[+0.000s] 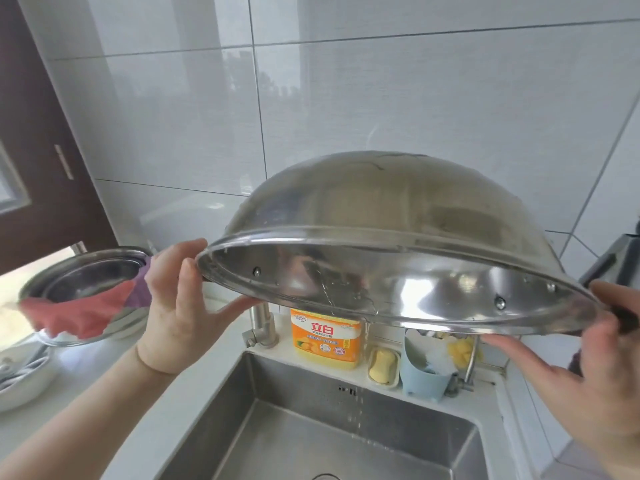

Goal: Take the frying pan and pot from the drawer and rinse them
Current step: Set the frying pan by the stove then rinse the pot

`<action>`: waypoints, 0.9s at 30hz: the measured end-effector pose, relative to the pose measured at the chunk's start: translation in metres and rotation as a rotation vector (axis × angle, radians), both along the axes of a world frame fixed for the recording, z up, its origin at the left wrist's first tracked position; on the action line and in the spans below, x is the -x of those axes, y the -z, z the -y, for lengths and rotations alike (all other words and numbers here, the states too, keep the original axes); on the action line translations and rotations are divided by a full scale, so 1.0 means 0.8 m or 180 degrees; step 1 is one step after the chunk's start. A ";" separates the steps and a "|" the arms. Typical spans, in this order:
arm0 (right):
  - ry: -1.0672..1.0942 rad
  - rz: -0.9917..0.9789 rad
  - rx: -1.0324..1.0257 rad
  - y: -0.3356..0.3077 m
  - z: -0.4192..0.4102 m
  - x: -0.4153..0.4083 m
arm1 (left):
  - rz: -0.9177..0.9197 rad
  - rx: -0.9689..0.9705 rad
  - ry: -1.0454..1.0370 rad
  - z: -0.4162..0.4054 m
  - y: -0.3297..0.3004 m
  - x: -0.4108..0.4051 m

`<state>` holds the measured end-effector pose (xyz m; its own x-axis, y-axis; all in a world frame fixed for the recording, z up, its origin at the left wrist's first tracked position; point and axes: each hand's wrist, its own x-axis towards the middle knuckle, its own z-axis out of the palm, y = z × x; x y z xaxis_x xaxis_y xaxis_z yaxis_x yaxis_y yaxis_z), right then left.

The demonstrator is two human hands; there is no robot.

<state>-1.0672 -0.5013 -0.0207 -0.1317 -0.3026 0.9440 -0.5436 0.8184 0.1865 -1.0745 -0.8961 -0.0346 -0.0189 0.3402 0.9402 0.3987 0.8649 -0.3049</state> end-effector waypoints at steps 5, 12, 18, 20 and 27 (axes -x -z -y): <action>-0.0180 0.0459 0.0060 0.001 -0.007 0.006 | 0.0715 -0.0113 0.0153 -0.003 -0.005 0.003; -0.0564 0.2983 0.0129 0.037 -0.012 0.024 | 0.3449 -0.0314 0.0307 0.001 0.040 0.032; -0.0397 0.4482 0.0079 0.063 -0.028 0.026 | 0.5177 -0.0215 0.0336 0.004 0.067 0.043; -0.0267 0.4748 0.0073 0.065 -0.028 0.019 | 0.5487 -0.0158 0.0412 0.009 0.070 0.045; -0.0473 0.4845 0.0542 0.070 -0.017 -0.018 | 0.5885 0.0097 0.0687 0.019 0.069 0.060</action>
<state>-1.0531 -0.4879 -0.0771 -0.9517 -0.3058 -0.0286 -0.2025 0.6946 -0.6903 -1.1226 -0.9111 -0.0898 -0.8419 0.4899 -0.2262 0.2894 0.7638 0.5770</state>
